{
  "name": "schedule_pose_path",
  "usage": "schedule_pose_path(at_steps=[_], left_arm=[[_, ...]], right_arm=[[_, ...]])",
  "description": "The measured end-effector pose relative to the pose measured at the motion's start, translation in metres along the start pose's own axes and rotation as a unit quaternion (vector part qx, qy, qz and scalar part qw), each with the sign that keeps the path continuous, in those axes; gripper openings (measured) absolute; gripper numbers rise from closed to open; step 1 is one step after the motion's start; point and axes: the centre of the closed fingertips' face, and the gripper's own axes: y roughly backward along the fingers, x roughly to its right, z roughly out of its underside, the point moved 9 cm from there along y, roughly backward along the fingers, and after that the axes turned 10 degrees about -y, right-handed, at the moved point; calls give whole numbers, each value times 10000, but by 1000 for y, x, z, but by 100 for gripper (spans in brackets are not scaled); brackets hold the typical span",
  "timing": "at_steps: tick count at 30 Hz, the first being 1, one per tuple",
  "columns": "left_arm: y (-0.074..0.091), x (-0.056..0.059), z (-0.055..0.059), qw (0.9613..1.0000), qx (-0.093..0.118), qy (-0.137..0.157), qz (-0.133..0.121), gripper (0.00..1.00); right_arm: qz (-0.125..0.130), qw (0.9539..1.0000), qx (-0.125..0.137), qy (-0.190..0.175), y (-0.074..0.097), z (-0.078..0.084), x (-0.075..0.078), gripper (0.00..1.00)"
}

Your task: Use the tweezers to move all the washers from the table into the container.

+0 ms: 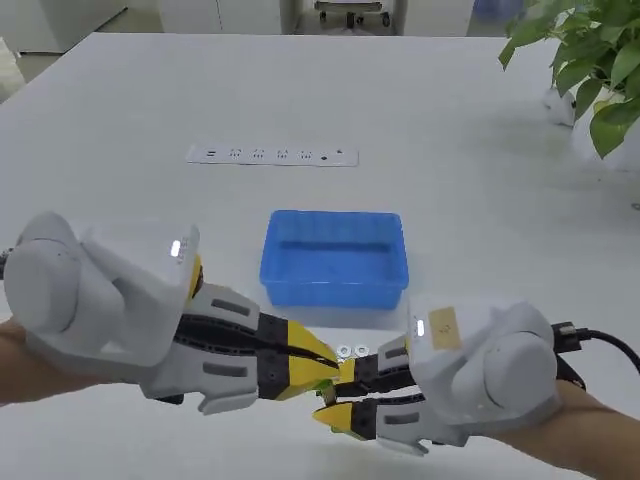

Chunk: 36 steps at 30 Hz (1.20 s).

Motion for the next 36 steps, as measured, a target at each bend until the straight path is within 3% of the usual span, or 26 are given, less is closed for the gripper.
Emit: schedule_pose_path(at_steps=[9, 17, 23, 28, 36], left_arm=[[-5, 1, 6, 10000, -58, -41, 43, 4], [-4, -8, 9, 10000, -55, 8, 69, 4], [-4, -13, 10, 9999, -120, -51, 112, 4], [-6, -17, 10, 9997, -169, -117, 117, 4], [-8, -29, 10, 9992, -249, -294, 68, 4]], right_arm=[[73, 9999, -84, 104, 0, 8, 2, 11], [115, 9999, -115, -25, 1, 12, 11, 15], [87, 10000, 20, -41, 3, 6, 13, 15], [69, 10000, -24, 10, 2, 5, 16, 11], [301, 9994, 36, 149, 0, 3, 31, 11]])
